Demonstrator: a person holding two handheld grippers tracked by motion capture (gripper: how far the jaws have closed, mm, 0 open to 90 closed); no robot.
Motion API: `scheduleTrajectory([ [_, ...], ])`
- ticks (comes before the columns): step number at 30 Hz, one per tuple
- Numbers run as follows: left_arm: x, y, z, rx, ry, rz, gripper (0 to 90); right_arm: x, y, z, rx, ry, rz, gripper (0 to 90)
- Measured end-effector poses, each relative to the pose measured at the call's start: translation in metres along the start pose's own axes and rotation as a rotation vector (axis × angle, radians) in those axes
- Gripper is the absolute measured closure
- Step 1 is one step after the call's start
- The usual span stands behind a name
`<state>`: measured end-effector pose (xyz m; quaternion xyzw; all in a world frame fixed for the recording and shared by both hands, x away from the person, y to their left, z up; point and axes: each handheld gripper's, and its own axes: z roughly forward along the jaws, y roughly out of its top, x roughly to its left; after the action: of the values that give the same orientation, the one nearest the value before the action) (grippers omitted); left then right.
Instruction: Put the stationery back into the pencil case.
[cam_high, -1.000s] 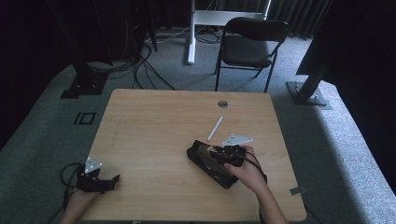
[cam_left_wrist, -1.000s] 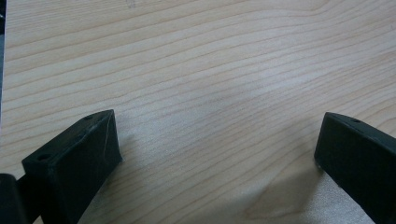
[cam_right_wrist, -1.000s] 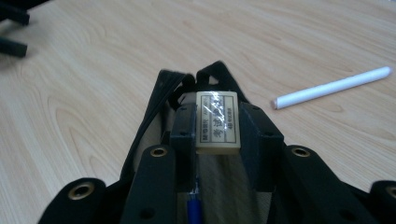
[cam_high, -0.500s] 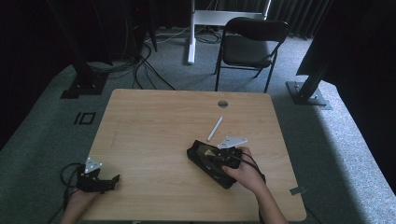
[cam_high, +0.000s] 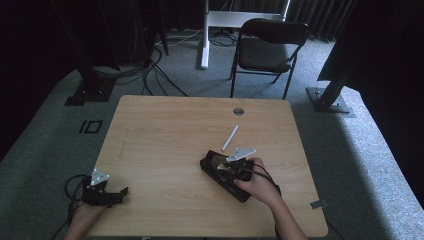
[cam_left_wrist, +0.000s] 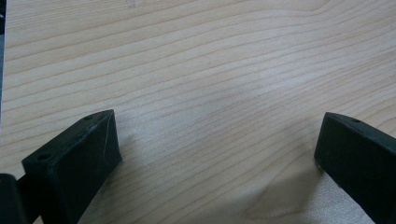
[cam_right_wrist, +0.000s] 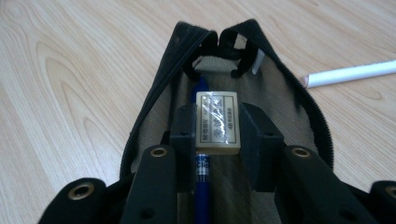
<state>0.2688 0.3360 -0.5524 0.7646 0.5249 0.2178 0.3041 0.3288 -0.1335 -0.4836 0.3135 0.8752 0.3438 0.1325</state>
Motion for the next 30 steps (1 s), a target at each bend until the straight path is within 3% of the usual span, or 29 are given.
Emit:
scheduleTrajectory([
  [13, 0.0, 0.0, 0.0, 0.0, 0.0, -0.001, 0.2, 0.0, 0.004, 0.011, 0.082, 0.011, -0.027, 68.2],
  [30, 0.0, 0.0, 0.0, 0.0, 0.0, 0.0, 0.2, 0.0, 0.008, 0.024, 0.17, 0.011, -0.027, 68.2],
])
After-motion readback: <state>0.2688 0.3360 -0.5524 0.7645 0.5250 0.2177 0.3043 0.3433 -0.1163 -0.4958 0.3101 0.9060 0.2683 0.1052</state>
